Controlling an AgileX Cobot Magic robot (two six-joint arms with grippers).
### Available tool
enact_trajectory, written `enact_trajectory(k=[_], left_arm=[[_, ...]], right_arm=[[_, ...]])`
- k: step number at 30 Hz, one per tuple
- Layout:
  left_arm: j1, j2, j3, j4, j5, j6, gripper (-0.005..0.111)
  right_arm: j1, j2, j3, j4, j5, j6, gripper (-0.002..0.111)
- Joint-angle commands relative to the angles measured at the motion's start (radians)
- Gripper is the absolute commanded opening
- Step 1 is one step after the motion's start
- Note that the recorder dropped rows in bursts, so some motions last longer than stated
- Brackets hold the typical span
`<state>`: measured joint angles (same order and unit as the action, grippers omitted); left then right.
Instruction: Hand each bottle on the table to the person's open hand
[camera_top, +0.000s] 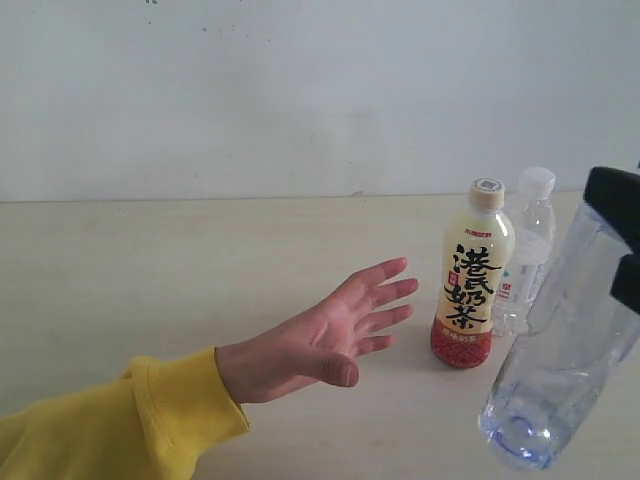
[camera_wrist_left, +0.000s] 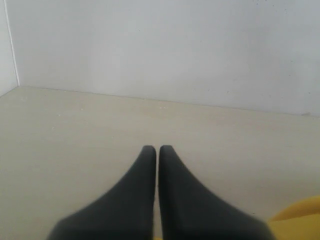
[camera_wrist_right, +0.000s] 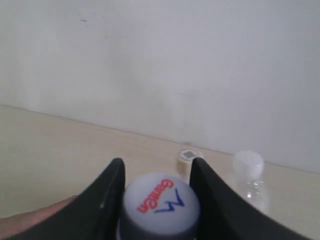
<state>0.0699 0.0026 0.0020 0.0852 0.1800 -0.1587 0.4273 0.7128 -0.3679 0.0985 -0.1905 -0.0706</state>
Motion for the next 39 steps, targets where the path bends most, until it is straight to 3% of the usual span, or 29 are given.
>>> enact_trajectory(k=[1, 4, 9, 20, 23, 25, 28, 29, 33, 39], left_arm=[[0.003, -0.003, -0.002, 0.000, -0.001, -0.003, 0.004], [0.003, -0.003, -0.002, 0.000, -0.001, -0.003, 0.004], [0.003, -0.003, -0.002, 0.000, -0.001, -0.003, 0.004], [0.003, -0.003, -0.002, 0.000, -0.001, -0.003, 0.004], [0.003, -0.003, -0.002, 0.000, -0.001, -0.003, 0.004], [0.003, -0.003, -0.002, 0.000, -0.001, -0.003, 0.004], [0.003, -0.003, -0.002, 0.000, -0.001, -0.003, 0.004], [0.003, -0.003, -0.002, 0.000, -0.001, -0.003, 0.004], [0.003, -0.003, -0.002, 0.000, -0.001, -0.003, 0.004], [0.003, -0.003, -0.002, 0.000, -0.001, -0.003, 0.004]], right_arm=[[0.114, 0.116, -0.019, 0.003, -0.118, 0.009, 0.000], [0.164, 0.306, -0.122, -0.010, -0.187, -0.003, 0.000], [0.165, 0.512, -0.279, -0.017, -0.206, -0.013, 0.000], [0.211, 0.706, -0.431, -0.134, -0.235, 0.114, 0.000], [0.211, 0.716, -0.437, -0.137, -0.233, 0.098, 0.012], [0.211, 0.716, -0.439, -0.137, -0.233, 0.086, 0.031], [0.211, 0.716, -0.439, -0.113, -0.233, 0.071, 0.068], [0.211, 0.714, -0.439, -0.080, -0.233, 0.054, 0.073], [0.211, 0.682, -0.432, 0.192, -0.231, -0.227, 0.067], [0.181, 0.532, -0.373, 0.491, -0.240, -0.616, 0.067]])
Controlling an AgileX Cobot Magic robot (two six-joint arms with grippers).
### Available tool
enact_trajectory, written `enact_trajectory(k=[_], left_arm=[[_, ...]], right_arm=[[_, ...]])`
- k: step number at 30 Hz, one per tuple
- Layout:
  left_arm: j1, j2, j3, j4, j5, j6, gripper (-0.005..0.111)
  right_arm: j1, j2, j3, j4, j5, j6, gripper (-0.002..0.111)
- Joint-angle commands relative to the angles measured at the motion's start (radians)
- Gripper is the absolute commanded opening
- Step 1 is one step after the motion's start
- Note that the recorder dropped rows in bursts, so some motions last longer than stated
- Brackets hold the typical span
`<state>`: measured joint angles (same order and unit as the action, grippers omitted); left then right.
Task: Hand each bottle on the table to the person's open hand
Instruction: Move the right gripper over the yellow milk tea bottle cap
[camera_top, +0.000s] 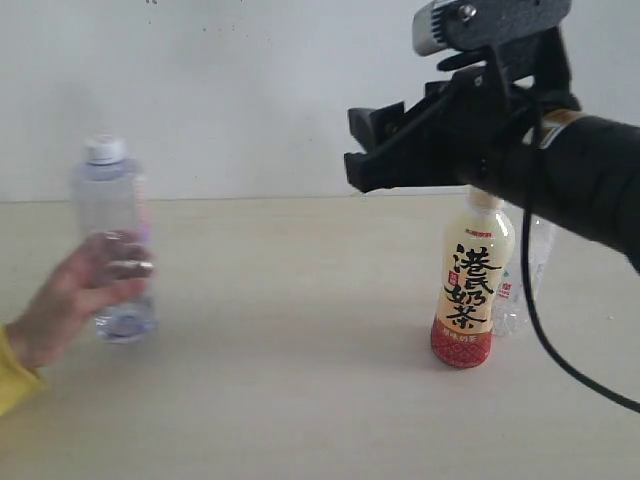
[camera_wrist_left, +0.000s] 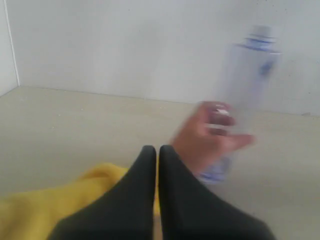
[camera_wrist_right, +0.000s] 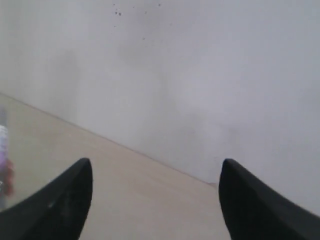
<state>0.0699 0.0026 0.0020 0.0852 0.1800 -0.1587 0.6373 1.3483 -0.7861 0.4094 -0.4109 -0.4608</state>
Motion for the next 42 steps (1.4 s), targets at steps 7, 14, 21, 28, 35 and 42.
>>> enact_trajectory(k=[7, 14, 21, 28, 35, 42], left_arm=[[0.003, -0.003, -0.002, 0.000, -0.001, -0.003, 0.004], [0.003, -0.003, -0.002, 0.000, -0.001, -0.003, 0.004], [0.003, -0.003, -0.002, 0.000, -0.001, -0.003, 0.004], [0.003, -0.003, -0.002, 0.000, -0.001, -0.003, 0.004], [0.003, -0.003, -0.002, 0.000, -0.001, -0.003, 0.004], [0.003, -0.003, -0.002, 0.000, -0.001, -0.003, 0.004]], right_arm=[[-0.101, -0.212, 0.238, 0.163, -0.041, -0.216, 0.067], [-0.101, -0.209, 0.382, -0.054, -0.166, 0.060, 0.069], [-0.101, -0.197, 0.429, -0.116, -0.252, 0.099, 0.069], [-0.101, -0.033, 0.427, -0.098, -0.436, 0.151, 0.069], [-0.105, 0.102, 0.425, -0.058, -0.590, 0.187, 0.069], [-0.109, 0.139, 0.402, -0.068, -0.593, 0.192, 0.069]])
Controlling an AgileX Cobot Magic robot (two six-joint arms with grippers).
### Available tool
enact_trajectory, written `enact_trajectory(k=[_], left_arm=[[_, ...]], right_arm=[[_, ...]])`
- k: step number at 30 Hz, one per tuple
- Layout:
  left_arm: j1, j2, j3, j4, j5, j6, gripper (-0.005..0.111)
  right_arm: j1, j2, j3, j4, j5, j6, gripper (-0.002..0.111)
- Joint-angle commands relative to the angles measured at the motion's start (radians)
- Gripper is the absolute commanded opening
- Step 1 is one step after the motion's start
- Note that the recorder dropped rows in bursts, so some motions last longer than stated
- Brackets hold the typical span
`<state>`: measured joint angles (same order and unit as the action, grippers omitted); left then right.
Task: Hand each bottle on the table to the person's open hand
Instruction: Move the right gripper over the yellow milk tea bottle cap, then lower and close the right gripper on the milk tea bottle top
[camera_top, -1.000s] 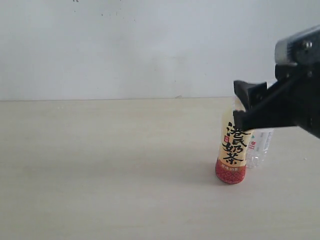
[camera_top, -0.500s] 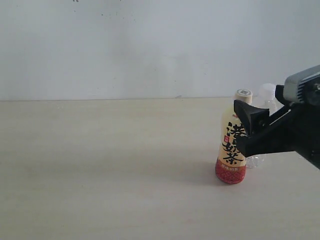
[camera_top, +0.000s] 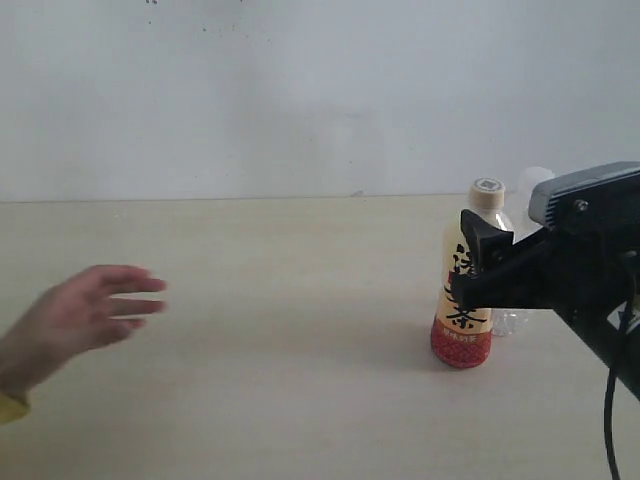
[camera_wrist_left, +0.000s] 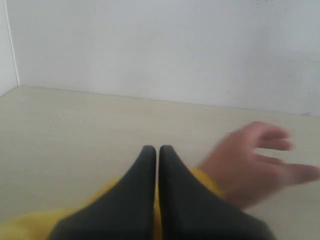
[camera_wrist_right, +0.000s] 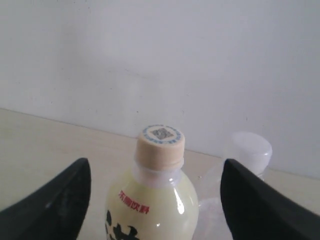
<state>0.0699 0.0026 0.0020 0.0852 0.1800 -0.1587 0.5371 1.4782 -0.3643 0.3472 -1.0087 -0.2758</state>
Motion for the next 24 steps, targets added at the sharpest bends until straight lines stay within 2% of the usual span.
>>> enact_trajectory(k=[1, 6, 8, 14, 17, 24], left_arm=[[0.003, -0.003, -0.002, 0.000, -0.001, -0.003, 0.004], [0.003, -0.003, -0.002, 0.000, -0.001, -0.003, 0.004], [0.003, -0.003, -0.002, 0.000, -0.001, -0.003, 0.004], [0.003, -0.003, -0.002, 0.000, -0.001, -0.003, 0.004], [0.003, -0.003, -0.002, 0.000, -0.001, -0.003, 0.004], [0.003, -0.003, -0.002, 0.000, -0.001, -0.003, 0.004]], right_arm=[[-0.008, 0.010, -0.028, -0.024, 0.007, 0.007, 0.069], [-0.019, 0.012, -0.095, 0.064, 0.091, -0.057, 0.069], [-0.044, 0.012, -0.107, 0.008, 0.137, -0.033, 0.069], [-0.110, 0.012, -0.107, -0.077, 0.130, 0.076, 0.069], [-0.120, 0.012, -0.109, -0.149, 0.131, 0.118, 0.069], [-0.120, 0.072, -0.166, -0.164, 0.187, 0.118, 0.069]])
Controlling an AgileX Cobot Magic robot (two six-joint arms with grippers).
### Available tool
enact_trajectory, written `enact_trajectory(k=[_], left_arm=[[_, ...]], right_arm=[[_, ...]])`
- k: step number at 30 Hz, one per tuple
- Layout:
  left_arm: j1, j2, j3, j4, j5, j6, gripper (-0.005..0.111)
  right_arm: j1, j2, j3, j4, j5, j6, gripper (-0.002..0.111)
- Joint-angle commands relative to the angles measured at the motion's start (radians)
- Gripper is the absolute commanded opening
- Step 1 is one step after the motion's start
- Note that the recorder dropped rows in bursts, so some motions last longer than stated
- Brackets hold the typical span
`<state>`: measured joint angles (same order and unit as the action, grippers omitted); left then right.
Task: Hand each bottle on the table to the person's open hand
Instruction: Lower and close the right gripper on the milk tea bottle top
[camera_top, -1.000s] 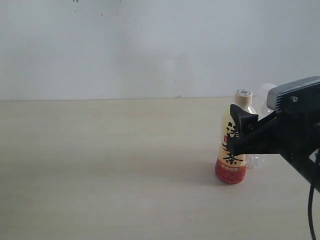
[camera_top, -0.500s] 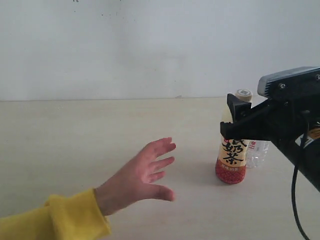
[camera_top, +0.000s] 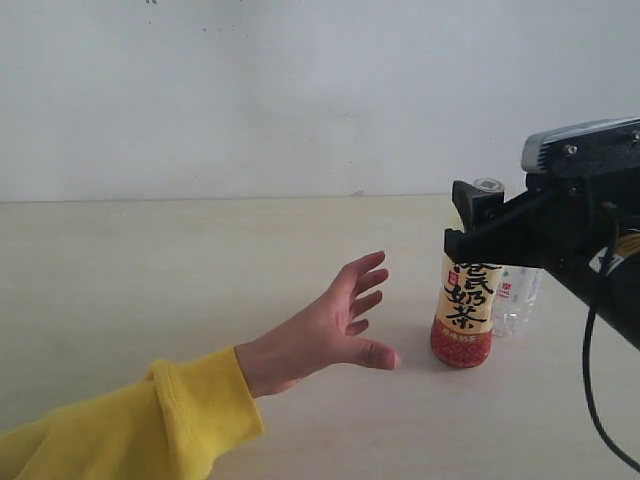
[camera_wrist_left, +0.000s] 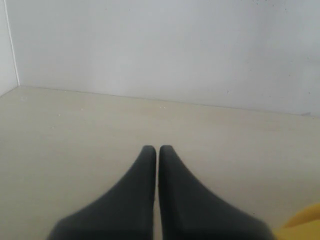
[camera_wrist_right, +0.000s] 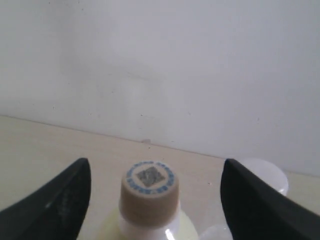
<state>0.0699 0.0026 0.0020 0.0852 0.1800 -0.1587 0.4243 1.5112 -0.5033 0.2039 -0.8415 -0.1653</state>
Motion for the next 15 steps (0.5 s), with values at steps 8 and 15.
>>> enact_trajectory(k=[8, 15], left_arm=[[0.003, -0.003, -0.002, 0.000, -0.001, -0.003, 0.004], [0.003, -0.003, -0.002, 0.000, -0.001, -0.003, 0.004]], right_arm=[[-0.007, 0.093, -0.040, -0.016, -0.022, -0.013, 0.068], [-0.007, 0.096, -0.048, -0.014, -0.041, -0.072, 0.016]])
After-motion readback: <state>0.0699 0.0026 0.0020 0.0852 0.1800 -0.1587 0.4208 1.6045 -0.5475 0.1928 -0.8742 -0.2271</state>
